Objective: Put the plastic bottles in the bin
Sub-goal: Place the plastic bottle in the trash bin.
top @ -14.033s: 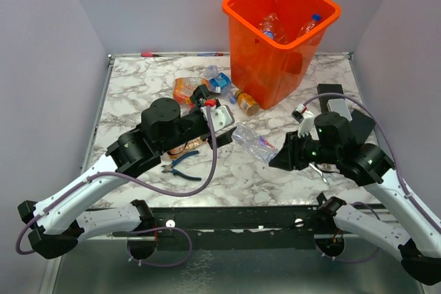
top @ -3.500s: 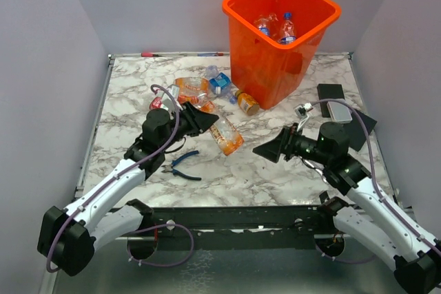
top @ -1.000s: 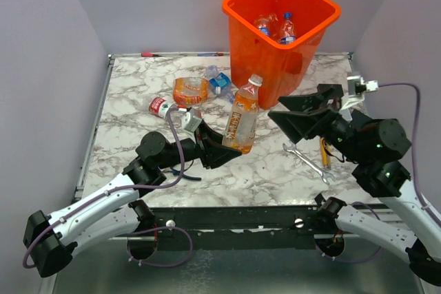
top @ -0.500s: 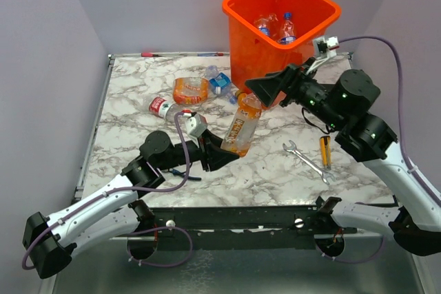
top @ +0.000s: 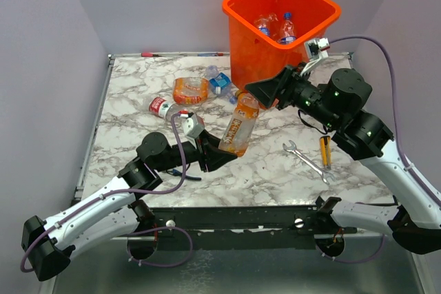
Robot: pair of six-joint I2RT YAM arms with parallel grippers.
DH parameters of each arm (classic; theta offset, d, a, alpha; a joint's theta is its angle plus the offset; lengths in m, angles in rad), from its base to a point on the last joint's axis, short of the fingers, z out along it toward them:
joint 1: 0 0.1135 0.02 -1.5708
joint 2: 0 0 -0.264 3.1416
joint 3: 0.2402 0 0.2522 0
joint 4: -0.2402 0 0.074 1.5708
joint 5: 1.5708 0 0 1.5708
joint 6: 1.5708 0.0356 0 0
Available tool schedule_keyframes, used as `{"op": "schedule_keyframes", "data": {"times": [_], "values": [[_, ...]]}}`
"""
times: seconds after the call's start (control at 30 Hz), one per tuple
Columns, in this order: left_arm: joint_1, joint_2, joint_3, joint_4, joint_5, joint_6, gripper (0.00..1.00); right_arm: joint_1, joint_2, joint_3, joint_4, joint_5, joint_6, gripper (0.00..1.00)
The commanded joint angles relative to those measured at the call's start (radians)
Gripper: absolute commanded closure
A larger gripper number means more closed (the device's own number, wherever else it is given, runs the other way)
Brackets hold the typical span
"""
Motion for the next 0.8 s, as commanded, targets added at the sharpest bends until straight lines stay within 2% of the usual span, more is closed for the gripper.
{"op": "schedule_keyframes", "data": {"times": [0.0, 0.17, 0.23, 0.27, 0.3, 0.37, 0.4, 0.53, 0.67, 0.77], "values": [[-0.008, -0.012, 0.024, 0.003, -0.028, 0.025, 0.89, 0.006, 0.011, 0.001, -0.019, -0.091, 0.031, 0.48], [-0.008, -0.011, 0.031, 0.002, -0.041, 0.027, 0.88, 0.005, 0.033, 0.011, -0.025, -0.135, 0.040, 0.77], [-0.008, -0.015, 0.032, 0.002, -0.054, 0.025, 0.81, 0.006, 0.036, 0.014, -0.028, -0.141, 0.037, 0.97], [-0.008, -0.020, 0.032, 0.001, -0.065, 0.024, 0.71, 0.006, 0.036, 0.018, -0.032, -0.133, 0.035, 0.99], [-0.008, -0.025, 0.033, -0.003, -0.080, 0.021, 0.52, 0.005, 0.035, 0.027, -0.037, -0.124, 0.029, 1.00], [-0.007, -0.041, 0.033, -0.023, -0.132, 0.011, 0.07, 0.006, 0.030, 0.071, -0.057, -0.079, -0.019, 1.00], [-0.007, -0.052, 0.034, -0.036, -0.162, 0.007, 0.02, 0.005, 0.024, 0.099, -0.058, -0.047, -0.047, 1.00], [-0.007, -0.116, 0.020, -0.084, -0.298, 0.016, 0.01, 0.006, -0.018, 0.197, 0.039, 0.165, -0.175, 1.00], [-0.008, -0.214, -0.026, -0.112, -0.458, 0.017, 0.01, 0.006, -0.049, 0.176, 0.296, 0.373, -0.306, 1.00], [-0.009, -0.297, -0.057, -0.143, -0.581, 0.003, 0.01, 0.006, -0.008, 0.175, 0.525, 0.514, -0.456, 1.00]]}}
